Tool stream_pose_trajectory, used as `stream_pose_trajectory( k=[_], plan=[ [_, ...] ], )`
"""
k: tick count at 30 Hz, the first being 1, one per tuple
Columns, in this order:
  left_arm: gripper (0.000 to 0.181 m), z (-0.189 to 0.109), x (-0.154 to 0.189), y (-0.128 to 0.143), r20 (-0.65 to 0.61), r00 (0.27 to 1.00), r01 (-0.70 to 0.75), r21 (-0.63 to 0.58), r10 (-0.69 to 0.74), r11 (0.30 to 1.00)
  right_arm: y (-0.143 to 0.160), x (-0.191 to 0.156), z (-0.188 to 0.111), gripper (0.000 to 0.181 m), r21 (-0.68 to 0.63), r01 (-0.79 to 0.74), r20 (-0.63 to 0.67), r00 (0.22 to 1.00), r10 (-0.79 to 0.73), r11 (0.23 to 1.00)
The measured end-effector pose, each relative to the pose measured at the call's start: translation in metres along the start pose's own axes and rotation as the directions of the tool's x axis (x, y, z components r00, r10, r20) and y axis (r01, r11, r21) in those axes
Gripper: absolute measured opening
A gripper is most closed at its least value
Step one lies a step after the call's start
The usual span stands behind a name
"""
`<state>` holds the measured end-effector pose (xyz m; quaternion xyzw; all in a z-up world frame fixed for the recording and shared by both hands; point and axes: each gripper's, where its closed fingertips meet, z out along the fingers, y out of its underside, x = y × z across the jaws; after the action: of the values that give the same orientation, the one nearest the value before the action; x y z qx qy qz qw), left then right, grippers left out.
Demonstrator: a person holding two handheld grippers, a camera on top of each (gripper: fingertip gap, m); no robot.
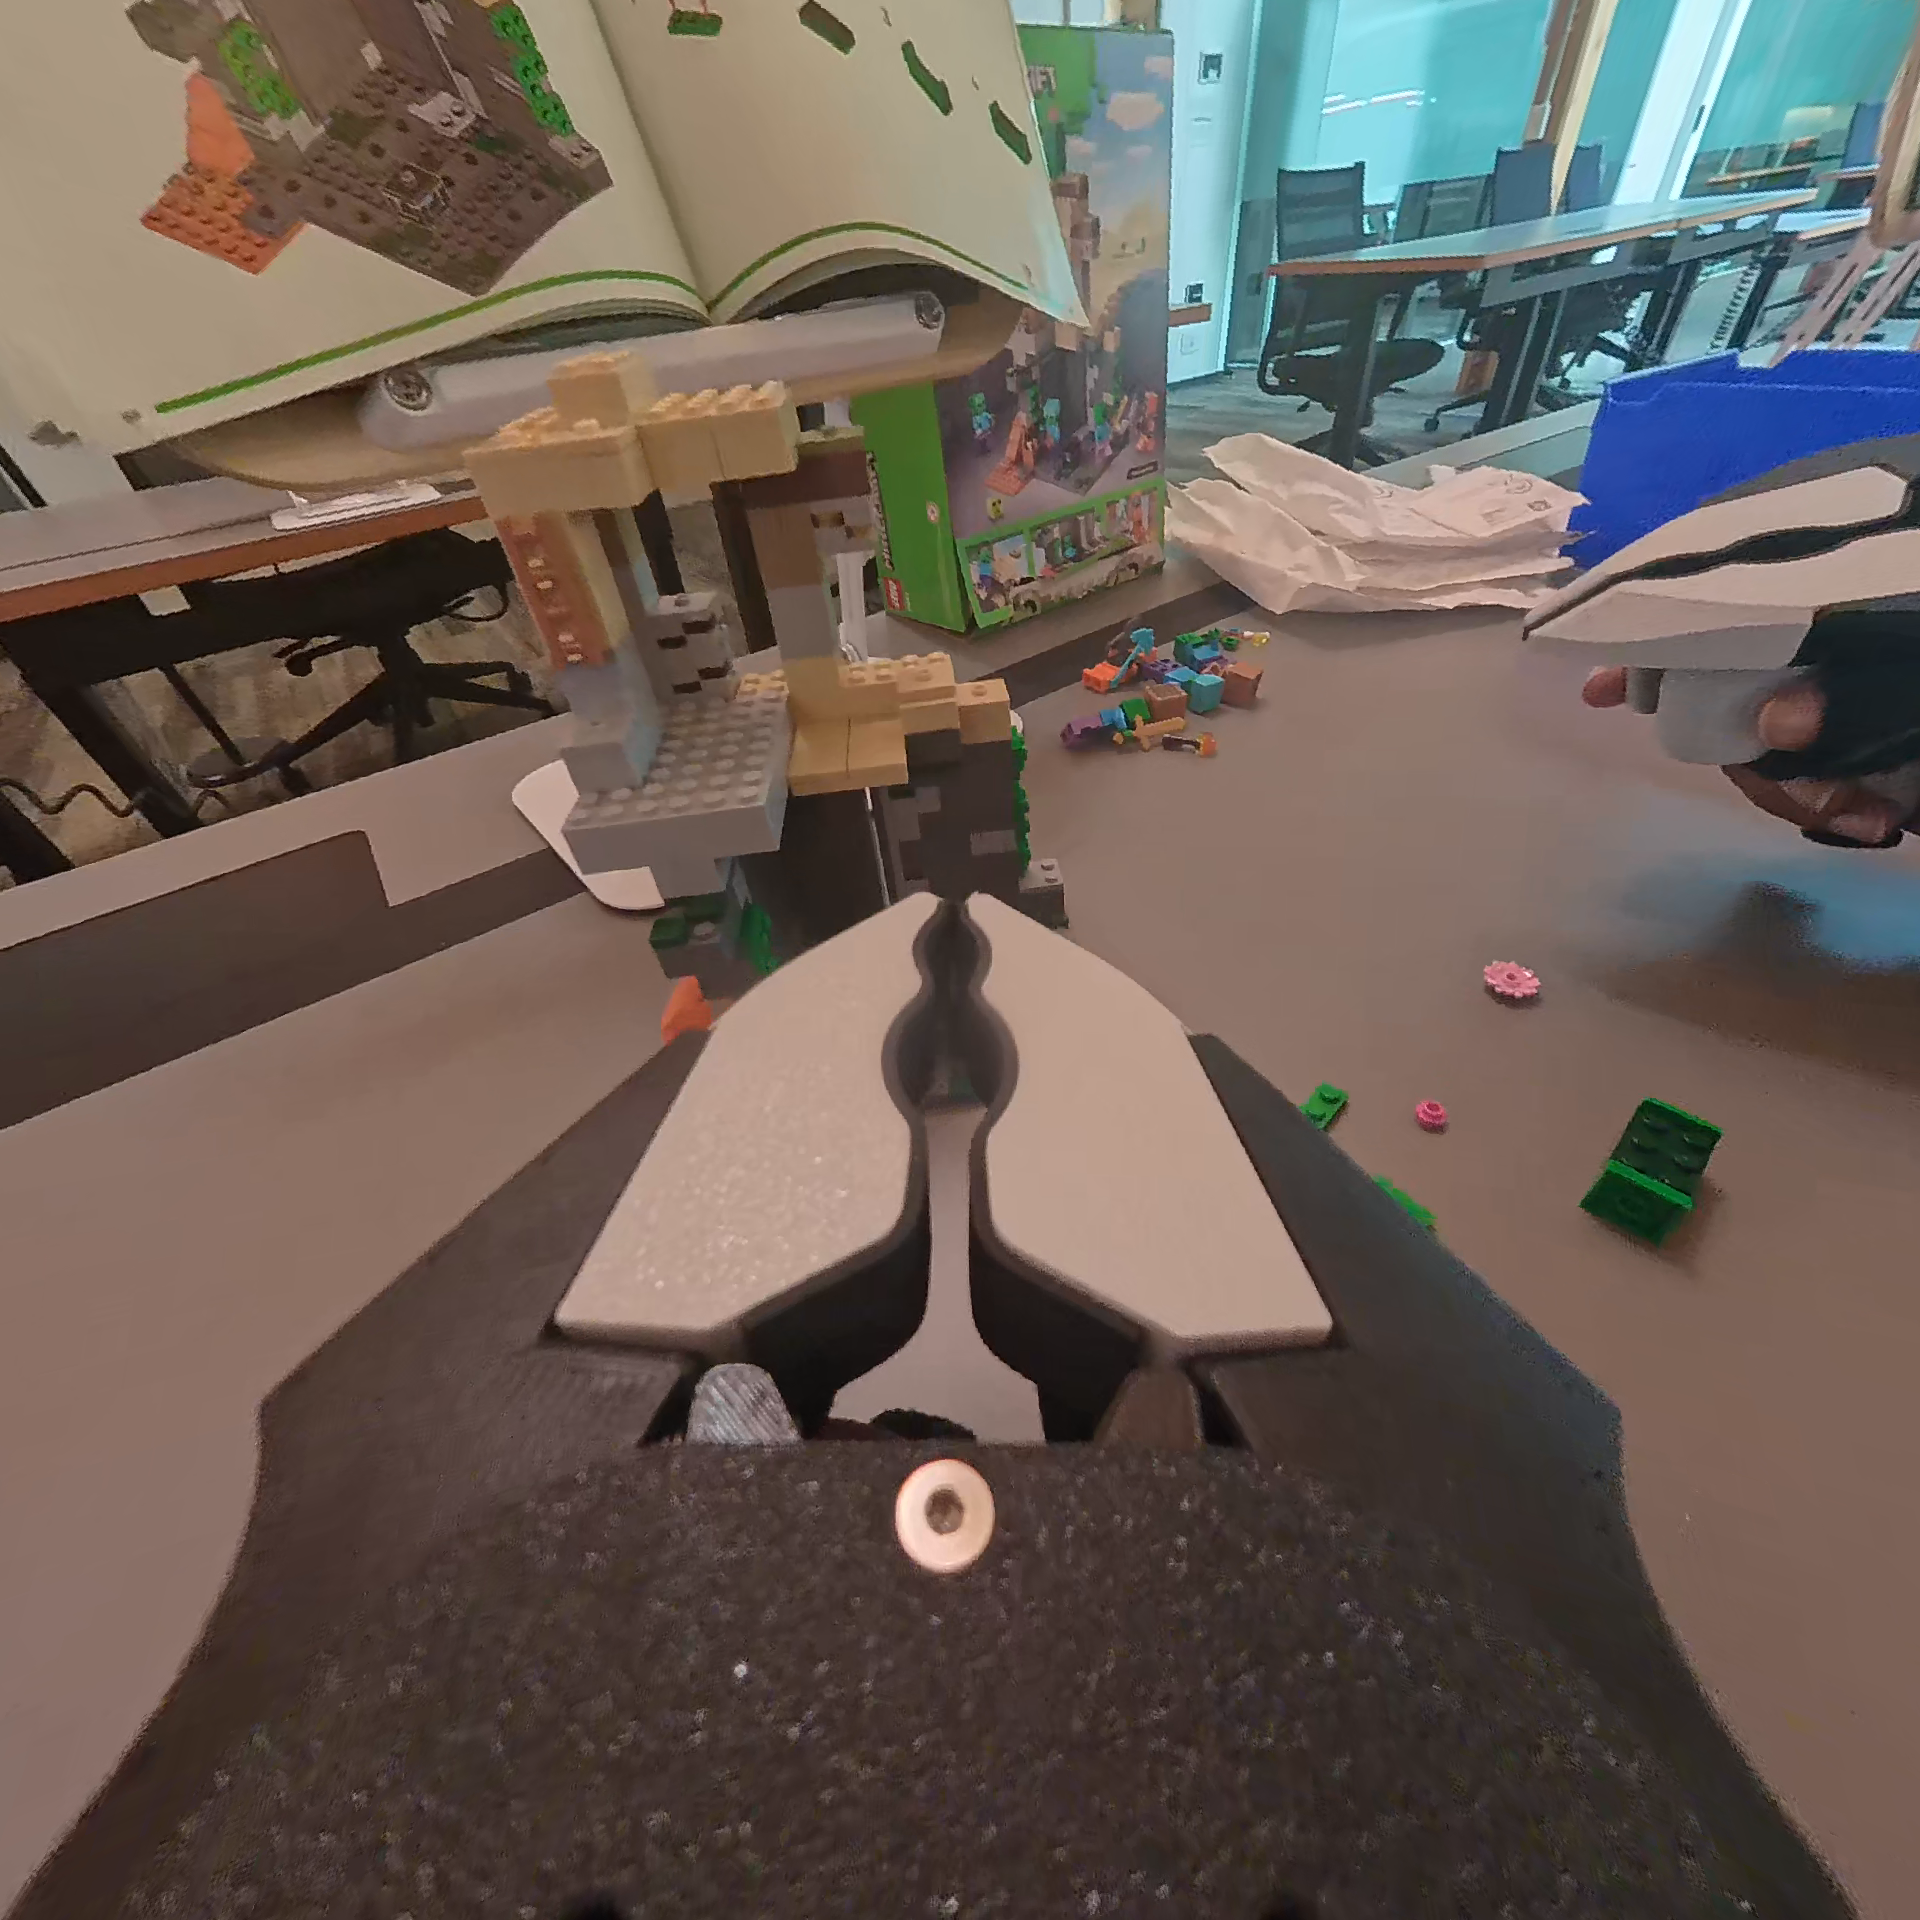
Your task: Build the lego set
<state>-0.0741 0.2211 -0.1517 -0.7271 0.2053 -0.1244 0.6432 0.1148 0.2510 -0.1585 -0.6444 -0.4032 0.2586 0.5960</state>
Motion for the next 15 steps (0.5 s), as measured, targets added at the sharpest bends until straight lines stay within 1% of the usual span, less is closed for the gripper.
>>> stream_pose_trajectory(
  k=[3,5,7,9,15],
  plan=[
    [0.000,0.000,0.000,0.003,-0.020,1.000,0.014,-0.012,-0.014,1.000,0.001,-0.003,0.001,0.000,0.002,-0.013,0.026,1.000,0.013,1.000],
    [0.003,0.001,0.002,0.003,-0.036,0.999,0.026,-0.011,-0.027,1.000,0.002,-0.010,0.002,0.000,-0.002,-0.031,0.081,0.996,0.031,1.000],
    [0.000,0.001,0.007,0.002,-0.066,0.997,0.028,-0.003,-0.028,1.000,0.004,-0.022,0.002,0.000,-0.024,-0.029,0.158,0.987,0.033,0.999],
    [0.000,0.002,0.006,0.004,-0.061,0.998,0.022,-0.010,-0.023,1.000,0.010,-0.034,0.004,0.000,-0.061,0.010,0.212,0.977,0.004,0.998],
    [0.000,0.006,0.004,0.012,-0.043,0.999,0.016,-0.022,-0.017,1.000,0.026,-0.057,0.009,0.000,-0.133,0.103,0.287,0.956,-0.061,0.986]
  ],
)
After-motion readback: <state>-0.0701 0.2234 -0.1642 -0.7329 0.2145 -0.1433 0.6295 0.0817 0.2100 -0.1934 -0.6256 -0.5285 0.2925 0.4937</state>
